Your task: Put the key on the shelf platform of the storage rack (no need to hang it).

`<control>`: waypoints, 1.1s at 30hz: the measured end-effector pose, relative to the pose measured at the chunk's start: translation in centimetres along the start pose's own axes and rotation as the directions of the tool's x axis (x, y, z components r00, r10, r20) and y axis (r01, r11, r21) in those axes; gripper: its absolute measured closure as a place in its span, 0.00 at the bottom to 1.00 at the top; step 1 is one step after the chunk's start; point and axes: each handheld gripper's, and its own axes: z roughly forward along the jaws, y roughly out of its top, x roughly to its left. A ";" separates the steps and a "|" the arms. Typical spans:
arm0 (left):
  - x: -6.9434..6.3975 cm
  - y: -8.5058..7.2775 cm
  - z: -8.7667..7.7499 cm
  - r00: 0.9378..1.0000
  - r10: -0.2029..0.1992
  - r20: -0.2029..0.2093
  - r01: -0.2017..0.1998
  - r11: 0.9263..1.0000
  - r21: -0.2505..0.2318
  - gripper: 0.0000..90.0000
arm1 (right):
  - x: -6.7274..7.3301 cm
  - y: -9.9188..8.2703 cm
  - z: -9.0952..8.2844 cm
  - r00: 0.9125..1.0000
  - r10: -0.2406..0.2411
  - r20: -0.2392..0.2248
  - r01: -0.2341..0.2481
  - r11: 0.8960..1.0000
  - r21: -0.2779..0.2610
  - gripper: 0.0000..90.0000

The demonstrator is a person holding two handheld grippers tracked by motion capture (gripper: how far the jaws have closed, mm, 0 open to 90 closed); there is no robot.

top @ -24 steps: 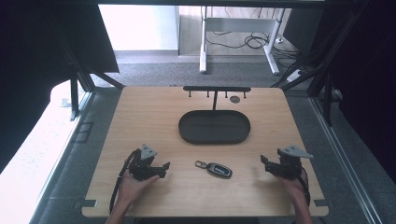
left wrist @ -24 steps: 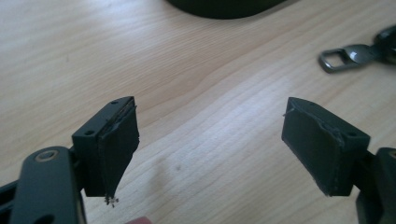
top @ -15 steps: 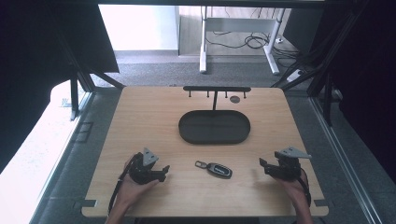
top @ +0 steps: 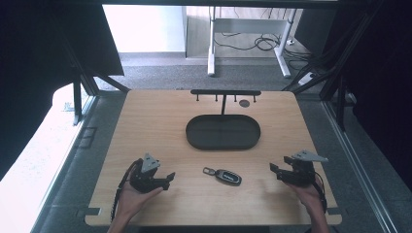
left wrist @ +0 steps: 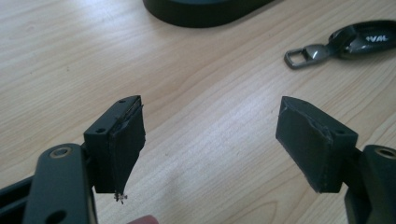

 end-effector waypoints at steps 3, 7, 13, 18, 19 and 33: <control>0.1 0.0 0.1 1.000 -0.003 0.006 0.003 1.000 0.004 0.27 | 0.8 0.7 -0.5 1.000 -0.030 -0.009 0.030 1.000 -0.004 0.35; 0.0 0.1 0.0 1.000 -0.003 0.019 0.003 1.000 0.003 0.27 | 1.4 1.9 -1.5 0.997 -0.069 -0.027 0.070 0.997 0.025 0.35; -0.4 0.3 -0.7 1.000 0.010 -0.013 -0.010 0.999 -0.031 0.26 | 2.7 4.3 -2.5 0.989 -0.137 -0.061 0.143 0.984 0.109 0.36; -0.6 0.4 -0.7 1.000 0.013 0.013 -0.012 1.000 -0.016 0.25 | 4.0 6.3 -1.8 0.974 -0.207 -0.089 0.221 0.957 0.189 0.37; -0.6 0.4 -0.7 1.000 0.008 0.017 -0.008 1.000 -0.013 0.25 | 4.4 6.6 -1.6 0.971 -0.219 -0.099 0.235 0.951 0.201 0.37; -0.6 0.2 -0.6 1.000 0.003 0.029 -0.004 1.000 0.010 0.25 | 9.4 8.5 1.2 0.914 -0.333 -0.230 0.392 0.871 0.296 0.36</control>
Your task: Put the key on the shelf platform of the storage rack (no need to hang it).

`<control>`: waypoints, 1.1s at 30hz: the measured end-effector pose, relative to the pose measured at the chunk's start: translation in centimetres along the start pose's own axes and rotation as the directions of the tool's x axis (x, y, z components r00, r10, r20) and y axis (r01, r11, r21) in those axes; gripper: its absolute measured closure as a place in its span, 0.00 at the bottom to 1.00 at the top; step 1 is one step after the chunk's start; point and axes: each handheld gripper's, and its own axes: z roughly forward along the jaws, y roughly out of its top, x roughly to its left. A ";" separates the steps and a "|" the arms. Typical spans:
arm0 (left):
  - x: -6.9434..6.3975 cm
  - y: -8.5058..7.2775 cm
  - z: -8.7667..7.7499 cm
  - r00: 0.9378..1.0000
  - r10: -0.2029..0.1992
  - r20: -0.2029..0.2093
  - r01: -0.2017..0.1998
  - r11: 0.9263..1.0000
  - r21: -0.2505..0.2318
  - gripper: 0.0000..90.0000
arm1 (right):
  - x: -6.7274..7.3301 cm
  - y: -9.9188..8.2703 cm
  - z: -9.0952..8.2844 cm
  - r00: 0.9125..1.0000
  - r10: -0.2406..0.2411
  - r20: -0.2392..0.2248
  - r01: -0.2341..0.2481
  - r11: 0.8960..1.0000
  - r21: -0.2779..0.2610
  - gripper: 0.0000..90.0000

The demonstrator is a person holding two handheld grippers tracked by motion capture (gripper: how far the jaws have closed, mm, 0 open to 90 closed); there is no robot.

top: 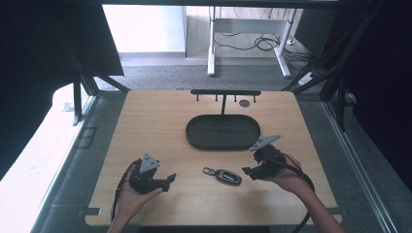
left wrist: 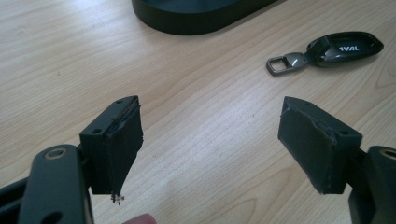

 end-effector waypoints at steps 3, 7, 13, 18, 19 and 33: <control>0.0 0.0 0.1 1.000 0.002 -0.004 -0.002 1.000 0.003 0.24 | 0.6 0.6 0.7 1.000 -0.021 -0.019 0.021 1.000 0.020 0.36; 0.0 0.0 0.0 1.000 0.001 -0.005 -0.001 1.000 0.002 0.24 | 1.4 1.2 1.6 0.998 -0.036 -0.043 0.038 0.999 0.038 0.36; -0.1 -0.1 0.1 1.000 0.002 -0.006 -0.002 1.000 0.009 0.24 | 2.5 1.7 3.1 0.995 -0.063 -0.082 0.069 0.996 0.061 0.36; -0.1 -0.1 0.3 1.000 0.004 -0.007 -0.004 1.000 0.015 0.24 | 3.1 2.0 4.2 0.991 -0.065 -0.117 0.074 0.995 0.074 0.36; -0.1 -0.1 0.3 1.000 0.004 -0.007 -0.004 1.000 0.016 0.24 | 3.3 2.1 4.3 0.990 -0.065 -0.125 0.075 0.994 0.077 0.36; -0.1 -0.2 0.5 1.000 0.007 0.000 -0.007 1.000 0.022 0.24 | 3.8 2.4 7.6 0.985 -0.082 -0.150 0.103 0.985 0.139 0.36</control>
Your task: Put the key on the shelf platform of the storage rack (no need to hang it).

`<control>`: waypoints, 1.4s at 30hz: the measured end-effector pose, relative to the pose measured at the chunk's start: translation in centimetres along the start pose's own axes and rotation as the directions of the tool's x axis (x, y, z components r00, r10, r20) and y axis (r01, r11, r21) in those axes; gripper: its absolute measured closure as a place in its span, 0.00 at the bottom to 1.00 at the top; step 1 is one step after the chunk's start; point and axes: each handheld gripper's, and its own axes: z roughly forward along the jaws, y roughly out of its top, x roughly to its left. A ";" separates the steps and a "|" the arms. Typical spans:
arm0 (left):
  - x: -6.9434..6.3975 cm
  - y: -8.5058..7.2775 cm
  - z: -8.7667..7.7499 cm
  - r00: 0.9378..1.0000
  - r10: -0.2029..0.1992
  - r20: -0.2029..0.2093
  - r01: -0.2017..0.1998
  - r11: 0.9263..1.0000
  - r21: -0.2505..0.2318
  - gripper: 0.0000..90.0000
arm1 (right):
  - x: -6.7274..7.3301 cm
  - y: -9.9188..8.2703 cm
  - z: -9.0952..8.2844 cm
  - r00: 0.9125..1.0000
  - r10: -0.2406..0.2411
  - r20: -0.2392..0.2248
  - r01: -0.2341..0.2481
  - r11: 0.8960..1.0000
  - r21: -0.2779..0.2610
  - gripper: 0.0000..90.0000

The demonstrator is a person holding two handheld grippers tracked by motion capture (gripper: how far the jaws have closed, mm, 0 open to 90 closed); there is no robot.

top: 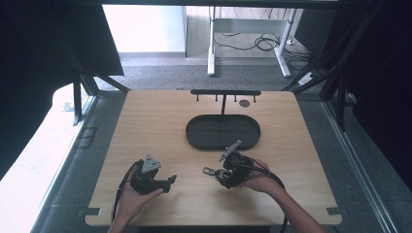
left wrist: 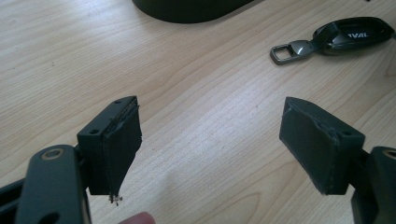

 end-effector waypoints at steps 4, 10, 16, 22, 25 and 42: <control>-0.1 0.0 0.1 1.000 0.001 0.004 -0.001 1.000 0.004 0.24 | -0.3 0.0 1.0 1.000 -0.001 0.002 0.001 1.000 0.021 0.36; -0.2 0.0 0.1 1.000 0.006 0.004 -0.006 1.000 0.009 0.23 | -0.7 0.0 1.8 1.000 -0.001 0.028 0.000 1.000 0.028 0.41; -0.2 0.0 -0.1 1.000 0.007 0.002 -0.007 1.000 0.008 0.23 | -0.9 -0.1 2.4 1.000 0.002 0.029 -0.004 0.999 0.049 0.44; -0.2 0.0 -0.2 1.000 0.005 -0.004 -0.005 1.000 0.008 0.23 | -0.8 -0.1 3.1 0.999 -0.009 0.034 0.007 0.997 0.075 0.48; -0.2 0.0 -0.2 1.000 0.007 -0.006 -0.007 1.000 0.010 0.23 | -0.8 0.0 3.1 0.999 -0.011 0.031 0.009 0.997 0.080 0.49; -0.1 -0.1 -0.1 1.000 -0.002 -0.007 0.002 1.000 0.014 0.23 | -1.1 0.4 3.1 1.000 0.002 0.024 -0.005 0.994 0.110 0.54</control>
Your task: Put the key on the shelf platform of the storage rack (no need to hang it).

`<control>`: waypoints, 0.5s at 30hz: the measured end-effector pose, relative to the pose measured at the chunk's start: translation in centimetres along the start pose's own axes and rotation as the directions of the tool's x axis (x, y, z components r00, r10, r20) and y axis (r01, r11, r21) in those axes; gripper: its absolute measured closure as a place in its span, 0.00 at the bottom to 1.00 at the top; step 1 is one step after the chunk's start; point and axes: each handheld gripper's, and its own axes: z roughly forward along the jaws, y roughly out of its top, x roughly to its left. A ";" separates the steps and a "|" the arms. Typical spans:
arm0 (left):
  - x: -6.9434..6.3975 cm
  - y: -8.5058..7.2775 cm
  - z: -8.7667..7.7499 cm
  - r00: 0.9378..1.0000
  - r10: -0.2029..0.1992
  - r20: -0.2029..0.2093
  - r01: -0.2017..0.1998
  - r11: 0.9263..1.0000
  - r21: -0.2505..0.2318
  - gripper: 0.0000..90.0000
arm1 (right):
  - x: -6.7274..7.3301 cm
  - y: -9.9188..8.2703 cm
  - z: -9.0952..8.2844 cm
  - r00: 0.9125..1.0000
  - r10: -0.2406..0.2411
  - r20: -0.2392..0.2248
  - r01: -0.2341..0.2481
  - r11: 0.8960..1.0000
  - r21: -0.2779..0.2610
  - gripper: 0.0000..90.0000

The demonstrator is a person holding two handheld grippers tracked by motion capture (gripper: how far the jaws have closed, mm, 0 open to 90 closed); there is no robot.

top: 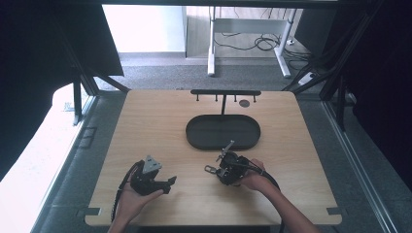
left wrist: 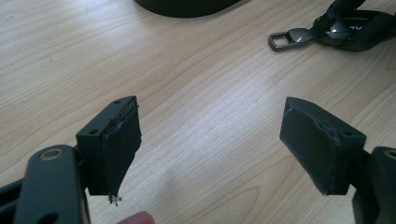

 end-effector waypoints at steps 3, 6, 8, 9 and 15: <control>0.0 0.0 0.0 1.000 0.000 0.000 0.000 1.000 0.001 0.23 | -0.1 0.3 0.0 1.000 -0.003 -0.009 0.003 1.000 0.022 0.54; 0.1 -0.1 0.1 1.000 -0.006 0.007 0.006 1.000 0.003 0.23 | -0.3 0.7 0.0 0.999 0.019 -0.029 -0.017 0.999 0.043 0.55; 0.1 -0.1 0.1 1.000 -0.006 0.008 0.006 1.000 0.003 0.23 | -0.4 0.8 -0.1 0.999 0.018 -0.047 -0.016 0.999 0.033 0.55; 0.1 -0.1 0.0 1.000 -0.007 0.010 0.007 1.000 0.001 0.23 | -0.4 0.9 -0.2 0.998 0.017 -0.056 -0.015 0.999 0.030 0.55; 0.2 -0.1 -0.1 1.000 -0.012 0.009 0.012 1.000 -0.004 0.23 | -0.6 1.0 -1.4 0.997 0.028 -0.076 -0.028 1.000 0.007 0.55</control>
